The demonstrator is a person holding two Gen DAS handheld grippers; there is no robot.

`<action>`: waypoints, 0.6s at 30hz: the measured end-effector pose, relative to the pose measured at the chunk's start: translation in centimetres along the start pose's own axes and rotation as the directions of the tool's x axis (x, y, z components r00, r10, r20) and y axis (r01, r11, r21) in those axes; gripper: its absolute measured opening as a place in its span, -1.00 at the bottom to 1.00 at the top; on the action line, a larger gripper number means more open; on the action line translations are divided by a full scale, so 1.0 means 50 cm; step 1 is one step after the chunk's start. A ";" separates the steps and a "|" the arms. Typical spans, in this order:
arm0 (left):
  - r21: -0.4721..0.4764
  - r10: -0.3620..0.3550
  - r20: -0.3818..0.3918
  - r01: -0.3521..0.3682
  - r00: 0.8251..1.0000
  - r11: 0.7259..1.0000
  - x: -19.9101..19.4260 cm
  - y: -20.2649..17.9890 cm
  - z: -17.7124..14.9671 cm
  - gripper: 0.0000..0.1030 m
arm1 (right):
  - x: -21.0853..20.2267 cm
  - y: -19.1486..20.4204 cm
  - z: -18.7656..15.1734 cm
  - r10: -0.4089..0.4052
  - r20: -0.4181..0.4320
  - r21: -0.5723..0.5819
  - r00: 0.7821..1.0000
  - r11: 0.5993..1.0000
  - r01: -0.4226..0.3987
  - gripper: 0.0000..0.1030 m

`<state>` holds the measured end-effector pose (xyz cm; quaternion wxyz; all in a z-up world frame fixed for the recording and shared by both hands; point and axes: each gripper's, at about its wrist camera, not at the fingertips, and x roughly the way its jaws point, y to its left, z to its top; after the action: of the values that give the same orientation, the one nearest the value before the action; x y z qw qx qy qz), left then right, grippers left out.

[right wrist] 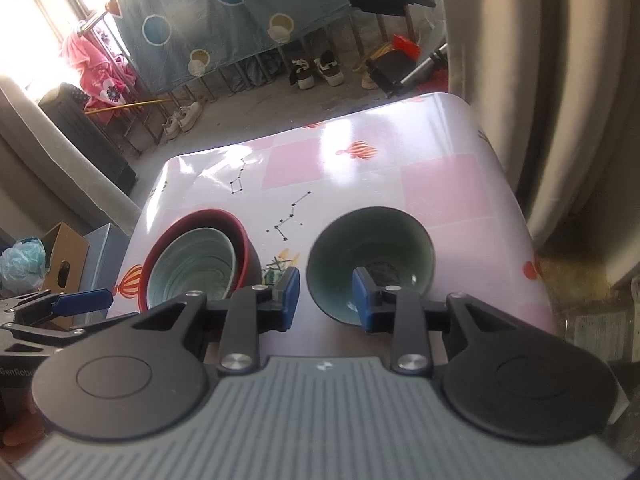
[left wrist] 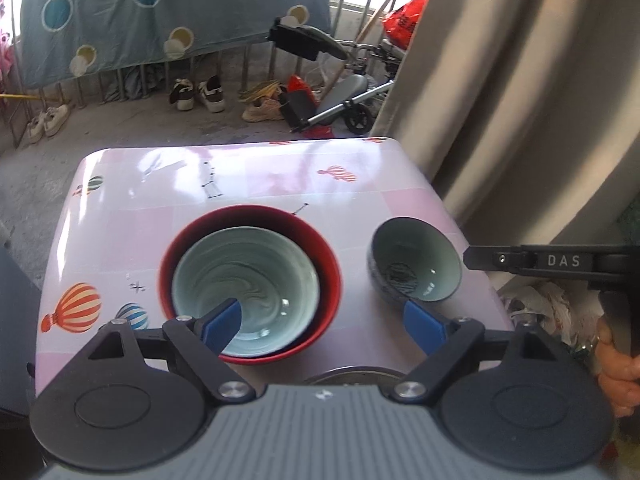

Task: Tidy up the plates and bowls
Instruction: 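Move the left tool to the small dark green bowl's rim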

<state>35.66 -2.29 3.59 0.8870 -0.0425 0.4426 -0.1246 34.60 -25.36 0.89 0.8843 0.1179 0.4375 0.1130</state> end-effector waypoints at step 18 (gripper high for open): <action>0.078 0.064 -0.075 -0.058 0.995 0.995 0.195 -0.120 0.115 0.08 | 0.060 -0.148 -0.004 0.003 0.001 0.188 1.000 0.982 -0.003 -0.37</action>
<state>44.76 -10.83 0.62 0.8735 0.0098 0.4728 -0.1157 36.92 -31.44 -3.75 0.8692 0.2016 0.4456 0.0725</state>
